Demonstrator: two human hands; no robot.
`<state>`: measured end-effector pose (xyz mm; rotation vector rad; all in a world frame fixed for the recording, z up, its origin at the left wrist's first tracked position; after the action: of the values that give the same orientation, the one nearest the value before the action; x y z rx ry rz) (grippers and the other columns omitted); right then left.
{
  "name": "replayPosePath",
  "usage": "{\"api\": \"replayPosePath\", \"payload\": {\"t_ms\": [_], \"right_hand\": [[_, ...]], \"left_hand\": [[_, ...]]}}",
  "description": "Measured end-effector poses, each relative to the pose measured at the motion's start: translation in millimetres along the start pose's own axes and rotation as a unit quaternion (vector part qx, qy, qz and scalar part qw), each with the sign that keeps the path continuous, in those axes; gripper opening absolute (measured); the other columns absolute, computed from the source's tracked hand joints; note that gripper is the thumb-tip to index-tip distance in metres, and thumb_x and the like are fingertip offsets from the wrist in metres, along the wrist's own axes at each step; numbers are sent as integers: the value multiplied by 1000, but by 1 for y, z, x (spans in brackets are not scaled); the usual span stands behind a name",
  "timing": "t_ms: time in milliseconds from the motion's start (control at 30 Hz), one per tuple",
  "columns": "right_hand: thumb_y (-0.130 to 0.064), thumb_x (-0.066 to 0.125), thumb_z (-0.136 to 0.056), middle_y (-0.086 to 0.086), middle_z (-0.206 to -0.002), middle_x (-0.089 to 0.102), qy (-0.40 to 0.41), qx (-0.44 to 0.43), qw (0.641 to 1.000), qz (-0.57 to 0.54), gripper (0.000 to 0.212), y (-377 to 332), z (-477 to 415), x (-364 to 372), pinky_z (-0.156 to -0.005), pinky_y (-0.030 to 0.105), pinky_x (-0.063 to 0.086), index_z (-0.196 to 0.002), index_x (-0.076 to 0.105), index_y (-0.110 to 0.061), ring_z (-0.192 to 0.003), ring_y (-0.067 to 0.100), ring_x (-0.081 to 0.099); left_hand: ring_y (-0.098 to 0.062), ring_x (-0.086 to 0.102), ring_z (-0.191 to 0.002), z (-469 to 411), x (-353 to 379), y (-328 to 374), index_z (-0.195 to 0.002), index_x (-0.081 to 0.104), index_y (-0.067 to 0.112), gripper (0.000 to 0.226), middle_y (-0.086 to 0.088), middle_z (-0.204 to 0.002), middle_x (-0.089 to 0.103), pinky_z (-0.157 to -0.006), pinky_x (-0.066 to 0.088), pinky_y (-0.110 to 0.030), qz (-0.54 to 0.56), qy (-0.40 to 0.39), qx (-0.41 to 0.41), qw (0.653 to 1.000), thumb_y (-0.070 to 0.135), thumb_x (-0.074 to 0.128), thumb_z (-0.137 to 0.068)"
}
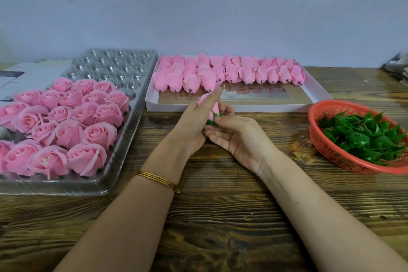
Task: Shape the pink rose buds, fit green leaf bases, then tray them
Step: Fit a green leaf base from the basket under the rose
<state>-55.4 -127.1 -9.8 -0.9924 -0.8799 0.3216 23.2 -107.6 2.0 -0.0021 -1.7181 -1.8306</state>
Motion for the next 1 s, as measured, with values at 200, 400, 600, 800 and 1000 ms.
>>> {"api": "replayPosePath", "payload": {"t_ms": [200, 400, 600, 800, 1000], "right_hand": [[-6, 72, -73, 17, -82, 73, 1, -8, 1000, -5, 20, 1, -2, -4, -64, 22, 59, -90, 72, 3, -67, 18, 72], [2, 69, -80, 19, -125, 63, 18, -45, 999, 12, 15, -3, -3, -8, -65, 20, 57, -94, 73, 5, -71, 18, 70], [3, 70, -79, 13, -85, 74, 28, -71, 996, 47, 19, -7, -1, -9, -64, 19, 55, -98, 72, 4, -71, 17, 71], [4, 74, -74, 13, -78, 74, 46, -84, 994, 56, 14, -10, 1, -11, -62, 19, 55, -87, 73, 0, -69, 18, 70], [9, 72, -76, 12, -78, 74, 62, -94, 993, 31, 28, -10, 2, -13, -64, 22, 57, -103, 64, 7, -68, 20, 72]], "left_hand": [[-16, 68, -74, -1, -1, -2, -65, 59, 10, 43, -9, -80, 70, -70, 56, -25, 8, -9, 1, 1000, 40, 57, -96], [-16, 68, -71, 1, 0, 0, -68, 61, 11, 42, -9, -83, 71, -57, 53, -22, -5, -7, 4, 1000, 41, 57, -97], [-11, 64, -62, 3, 1, 0, -73, 68, 11, 41, -6, -82, 72, -44, 42, -17, -32, 1, -2, 999, 42, 55, -97], [-16, 62, -71, 5, 0, 2, -83, 70, 9, 36, -7, -89, 69, -51, 47, -24, -45, 1, 3, 999, 39, 55, -97], [-18, 68, -80, 5, 3, 2, -67, 71, 13, 43, -12, -88, 70, -64, 52, -28, -35, 4, 6, 999, 36, 54, -99]]}}
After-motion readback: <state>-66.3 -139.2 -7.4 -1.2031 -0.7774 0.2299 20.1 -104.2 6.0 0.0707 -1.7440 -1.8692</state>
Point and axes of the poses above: each hand's wrist, its own z-axis away from the middle knuckle, its own x-axis out of the palm, y = z × x, the point moved 9 cm from there along -z, towards the middle knuckle
